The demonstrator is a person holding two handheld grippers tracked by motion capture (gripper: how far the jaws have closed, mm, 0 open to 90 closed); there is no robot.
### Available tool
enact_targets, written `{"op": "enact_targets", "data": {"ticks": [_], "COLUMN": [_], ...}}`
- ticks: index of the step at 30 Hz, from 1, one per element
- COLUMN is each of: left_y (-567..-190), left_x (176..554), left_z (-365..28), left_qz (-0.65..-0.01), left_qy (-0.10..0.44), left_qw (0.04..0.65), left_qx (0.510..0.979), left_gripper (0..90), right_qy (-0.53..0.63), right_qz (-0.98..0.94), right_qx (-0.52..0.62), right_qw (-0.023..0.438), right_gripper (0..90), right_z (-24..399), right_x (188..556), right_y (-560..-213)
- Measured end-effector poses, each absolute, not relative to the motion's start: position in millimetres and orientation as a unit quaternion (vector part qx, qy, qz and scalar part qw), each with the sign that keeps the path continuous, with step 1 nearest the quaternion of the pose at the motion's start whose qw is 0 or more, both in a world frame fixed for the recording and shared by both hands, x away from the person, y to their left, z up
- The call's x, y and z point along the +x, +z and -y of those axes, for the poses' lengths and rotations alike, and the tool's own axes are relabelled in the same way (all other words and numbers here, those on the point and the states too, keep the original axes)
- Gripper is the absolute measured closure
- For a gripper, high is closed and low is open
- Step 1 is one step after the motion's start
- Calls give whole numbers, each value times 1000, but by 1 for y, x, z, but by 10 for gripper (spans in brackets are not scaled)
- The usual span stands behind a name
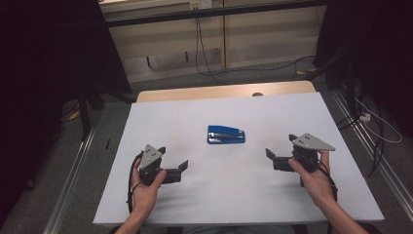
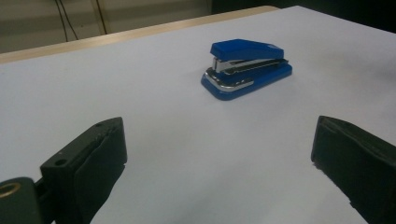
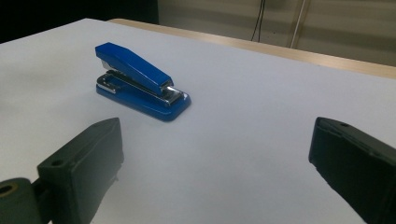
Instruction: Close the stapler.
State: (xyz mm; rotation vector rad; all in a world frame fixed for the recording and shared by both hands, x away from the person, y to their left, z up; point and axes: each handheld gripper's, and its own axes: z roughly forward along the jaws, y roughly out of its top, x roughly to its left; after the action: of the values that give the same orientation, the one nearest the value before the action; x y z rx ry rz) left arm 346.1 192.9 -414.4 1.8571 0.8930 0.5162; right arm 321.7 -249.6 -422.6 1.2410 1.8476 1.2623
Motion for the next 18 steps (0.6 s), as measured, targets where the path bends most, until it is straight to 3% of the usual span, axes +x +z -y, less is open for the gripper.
{"op": "enact_targets", "data": {"ticks": [11,18], "left_y": [-417,-417], "left_x": [338,331], "left_z": [-213,-221], "left_qz": [-388,-394], "left_qy": [226,219], "left_qw": [462,477], "left_qx": [765,755], "left_gripper": [40,40], "right_qy": [471,470], "right_qz": [-672,-665], "right_qx": [488,497], "right_qw": [299,301], "right_gripper": [22,21], "right_z": [269,273], "right_x": [305,296], "right_y": [-425,-429]}}
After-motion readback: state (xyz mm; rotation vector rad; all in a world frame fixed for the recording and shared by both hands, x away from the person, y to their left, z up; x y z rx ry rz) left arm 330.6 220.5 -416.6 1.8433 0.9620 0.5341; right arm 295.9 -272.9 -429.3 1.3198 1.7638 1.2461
